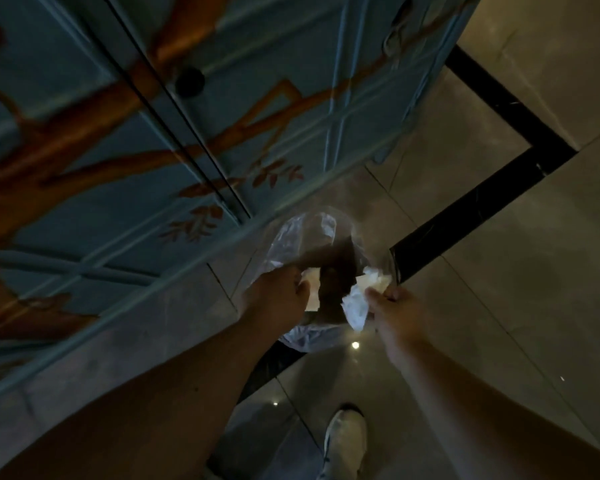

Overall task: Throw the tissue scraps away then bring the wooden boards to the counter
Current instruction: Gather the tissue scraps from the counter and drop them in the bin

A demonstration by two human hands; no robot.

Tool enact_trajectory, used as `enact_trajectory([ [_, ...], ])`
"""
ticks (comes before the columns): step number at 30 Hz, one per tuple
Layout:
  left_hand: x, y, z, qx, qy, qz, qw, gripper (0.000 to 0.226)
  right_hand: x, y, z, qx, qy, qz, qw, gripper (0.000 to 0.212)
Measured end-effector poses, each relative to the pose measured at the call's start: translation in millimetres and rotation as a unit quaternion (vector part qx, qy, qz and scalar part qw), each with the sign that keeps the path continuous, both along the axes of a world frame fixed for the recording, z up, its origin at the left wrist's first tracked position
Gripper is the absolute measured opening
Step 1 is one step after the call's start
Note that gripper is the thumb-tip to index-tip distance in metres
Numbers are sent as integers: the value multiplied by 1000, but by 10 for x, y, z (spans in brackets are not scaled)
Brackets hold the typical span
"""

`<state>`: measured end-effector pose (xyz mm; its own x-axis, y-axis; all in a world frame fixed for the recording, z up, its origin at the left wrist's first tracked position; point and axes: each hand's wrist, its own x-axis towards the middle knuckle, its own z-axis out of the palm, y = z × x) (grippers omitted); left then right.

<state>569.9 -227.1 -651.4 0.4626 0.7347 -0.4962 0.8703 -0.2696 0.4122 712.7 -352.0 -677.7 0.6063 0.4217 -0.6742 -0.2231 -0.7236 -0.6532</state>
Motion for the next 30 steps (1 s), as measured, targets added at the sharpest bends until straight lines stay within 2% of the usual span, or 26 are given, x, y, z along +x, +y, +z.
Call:
enact_trajectory([
  [5, 120, -49, -622, -1, 25, -33, 999, 24, -47, 16, -504, -7, 76, 28, 997, 10],
  [7, 136, -43, -711, -25, 26, -34, 999, 26, 17, 1, -531, -9, 66, 61, 996, 4],
  [10, 158, -58, -592, -33, 9, -41, 999, 28, 97, -55, -428, -19, 33, 126, 991, 14],
  [12, 196, -60, -362, -16, 14, -64, 998, 30, 140, -100, -271, -35, -9, 198, 980, 32],
  [15, 260, -24, 163, 35, 25, -150, 988, 28, 193, -120, 142, -41, -113, 328, 937, 45],
  [19, 376, 142, 1143, 132, 47, -276, 951, 29, 381, 33, 1111, -17, -240, 422, 874, 61],
  [21, 419, 218, 1842, 184, 37, -335, 923, 37, 456, 97, 1802, -8, -306, 439, 845, 66],
  [24, 458, 250, 2731, 236, 6, -366, 900, 40, 453, 128, 2677, 2, -379, 460, 803, 68],
  [28, 391, 142, 4072, 290, -24, -415, 862, 43, 249, -67, 3929, -19, -456, 454, 766, 78],
  [30, 383, 171, 4371, 302, -45, -421, 854, 46, 227, -88, 4212, -16, -477, 453, 753, 80],
])
